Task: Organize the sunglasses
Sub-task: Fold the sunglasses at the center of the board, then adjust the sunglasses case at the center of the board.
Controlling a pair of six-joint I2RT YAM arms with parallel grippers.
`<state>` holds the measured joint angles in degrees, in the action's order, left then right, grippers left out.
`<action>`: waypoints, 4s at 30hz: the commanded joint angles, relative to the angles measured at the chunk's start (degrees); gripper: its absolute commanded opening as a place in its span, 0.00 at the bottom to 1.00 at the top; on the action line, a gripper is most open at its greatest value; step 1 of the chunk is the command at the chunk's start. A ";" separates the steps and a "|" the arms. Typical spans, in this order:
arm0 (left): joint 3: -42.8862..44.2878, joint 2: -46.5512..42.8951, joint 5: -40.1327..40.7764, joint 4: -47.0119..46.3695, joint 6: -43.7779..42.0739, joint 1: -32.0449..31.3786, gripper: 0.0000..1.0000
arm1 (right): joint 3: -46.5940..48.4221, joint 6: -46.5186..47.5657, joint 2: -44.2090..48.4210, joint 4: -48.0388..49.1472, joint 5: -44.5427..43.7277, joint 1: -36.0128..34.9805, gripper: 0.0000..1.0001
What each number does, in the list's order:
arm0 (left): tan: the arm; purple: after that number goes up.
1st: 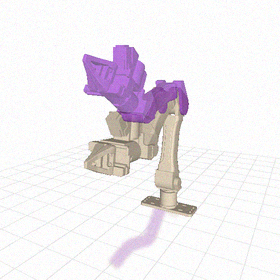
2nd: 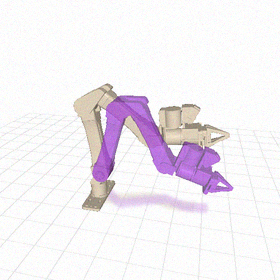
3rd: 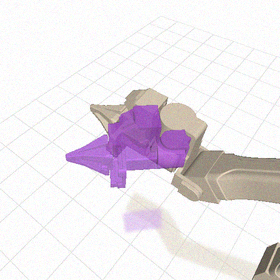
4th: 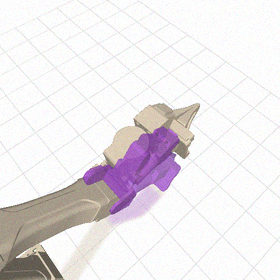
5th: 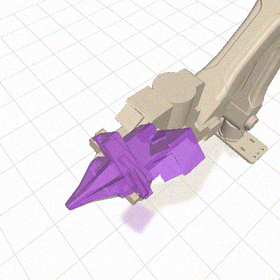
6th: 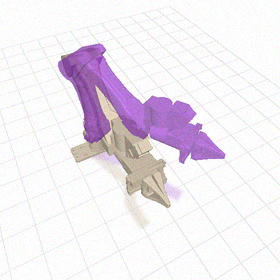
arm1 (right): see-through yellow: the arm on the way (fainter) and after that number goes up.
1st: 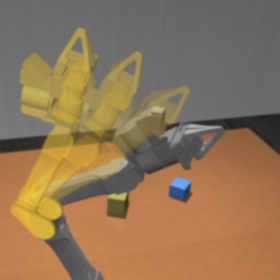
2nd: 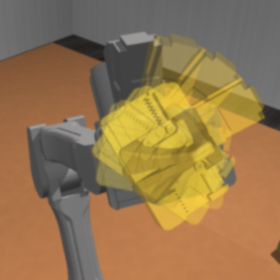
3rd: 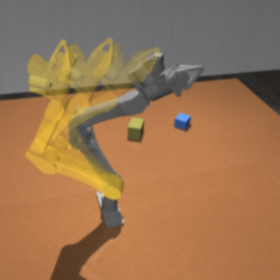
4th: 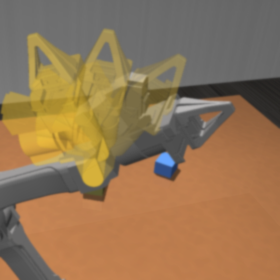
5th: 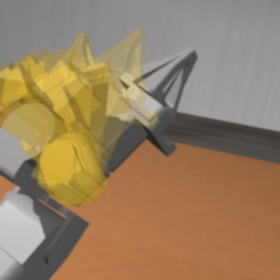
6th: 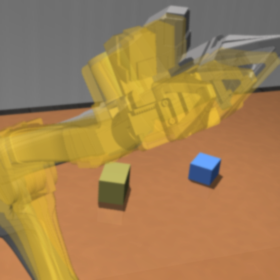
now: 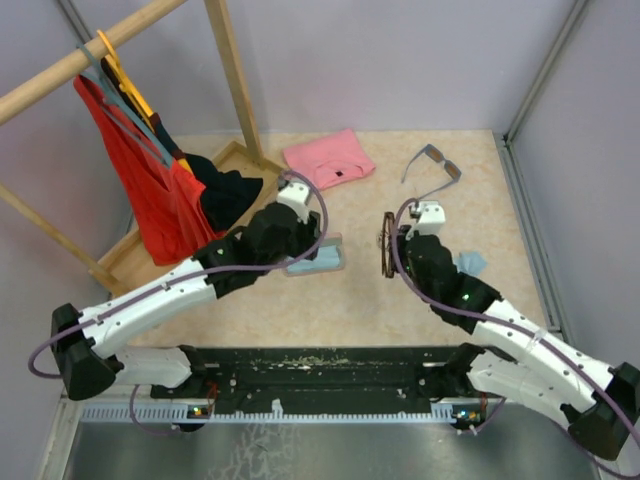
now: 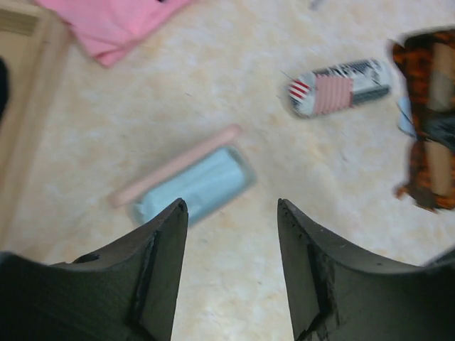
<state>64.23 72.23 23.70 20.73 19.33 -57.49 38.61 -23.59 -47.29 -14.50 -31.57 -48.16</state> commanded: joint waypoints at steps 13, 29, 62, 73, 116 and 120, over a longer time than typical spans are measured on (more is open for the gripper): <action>8.84 14.37 -22.02 -7.67 -33.74 16.48 0.88 | -5.03 -6.34 9.77 -4.63 24.19 5.68 0.00; 11.82 24.53 -34.37 4.46 -44.14 20.57 0.85 | -7.25 -7.18 16.38 -9.23 24.59 5.68 0.00; 11.71 30.00 -36.30 6.75 -40.96 21.68 0.40 | -7.22 -7.25 16.00 -9.14 25.28 5.61 0.00; 11.83 28.64 -34.83 7.13 -34.69 21.61 0.31 | -7.45 -7.70 15.99 -8.91 25.17 5.67 0.00; -9.71 11.57 -2.28 1.61 23.33 7.25 0.51 | -10.77 -24.43 2.65 8.18 26.77 5.60 0.00; -10.65 8.82 -3.21 -0.09 21.91 7.31 0.58 | -10.20 -23.22 0.01 10.69 28.76 5.67 0.00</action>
<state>54.37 84.95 20.73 23.73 41.80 -50.13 26.98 -47.62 -45.52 -10.13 -4.97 -42.61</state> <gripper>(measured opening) 0.563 0.072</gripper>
